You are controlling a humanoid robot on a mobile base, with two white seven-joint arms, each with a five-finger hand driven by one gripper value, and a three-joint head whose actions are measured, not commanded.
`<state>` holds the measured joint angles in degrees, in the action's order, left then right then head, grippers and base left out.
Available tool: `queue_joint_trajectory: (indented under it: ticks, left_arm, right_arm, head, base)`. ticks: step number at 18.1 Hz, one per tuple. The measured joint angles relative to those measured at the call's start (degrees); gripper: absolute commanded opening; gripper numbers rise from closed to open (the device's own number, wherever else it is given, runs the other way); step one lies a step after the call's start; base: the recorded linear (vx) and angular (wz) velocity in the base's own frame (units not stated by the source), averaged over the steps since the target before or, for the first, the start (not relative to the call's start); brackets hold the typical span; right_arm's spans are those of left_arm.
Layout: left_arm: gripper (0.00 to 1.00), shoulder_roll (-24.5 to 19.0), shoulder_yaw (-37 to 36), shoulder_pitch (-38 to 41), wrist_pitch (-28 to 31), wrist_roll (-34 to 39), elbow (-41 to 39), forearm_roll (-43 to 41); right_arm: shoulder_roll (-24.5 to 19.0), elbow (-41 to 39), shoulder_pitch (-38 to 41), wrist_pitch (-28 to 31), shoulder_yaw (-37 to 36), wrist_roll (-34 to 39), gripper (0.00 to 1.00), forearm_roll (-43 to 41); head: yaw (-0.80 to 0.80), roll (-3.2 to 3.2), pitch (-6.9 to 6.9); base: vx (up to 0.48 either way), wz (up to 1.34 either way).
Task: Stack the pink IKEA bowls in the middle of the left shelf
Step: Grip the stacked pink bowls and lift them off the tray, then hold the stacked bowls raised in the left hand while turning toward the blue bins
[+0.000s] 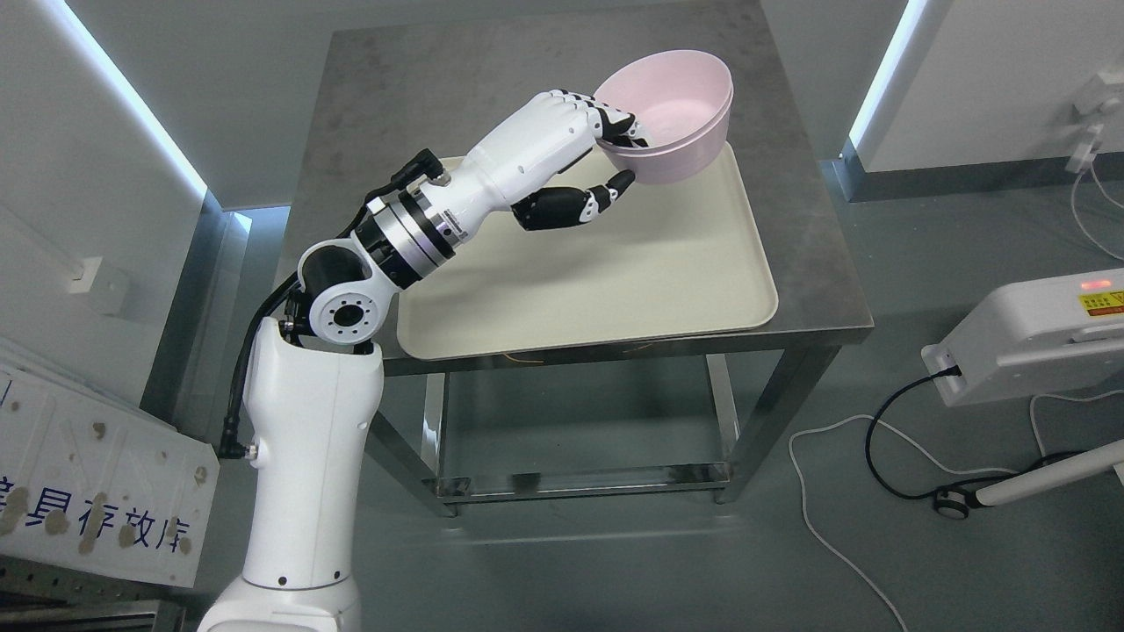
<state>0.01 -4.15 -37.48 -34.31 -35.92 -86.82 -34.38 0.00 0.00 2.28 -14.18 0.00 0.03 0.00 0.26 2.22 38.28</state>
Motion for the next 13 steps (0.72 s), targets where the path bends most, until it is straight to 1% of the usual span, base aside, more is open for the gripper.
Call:
queue_joint_trajectory:
  ticks: [6,13]
  left_arm:
    - [0.04,0.0,3.2,1.0,-0.4,0.1,-2.1,1.6]
    - [0.05,0.0,4.8,1.1,-0.1,-0.1,-3.0,3.2]
  right_arm:
    - [0.0,0.0,0.0,0.0,0.0,0.0,1.00,0.0]
    - [0.0,0.0,0.0,0.0,0.0,0.0,1.00,0.0]
  head:
    - [0.00,0.00,0.00]
    - [0.00,0.00,0.00]
  base:
    - [0.001,0.00]
    - [-0.030,-0.01]
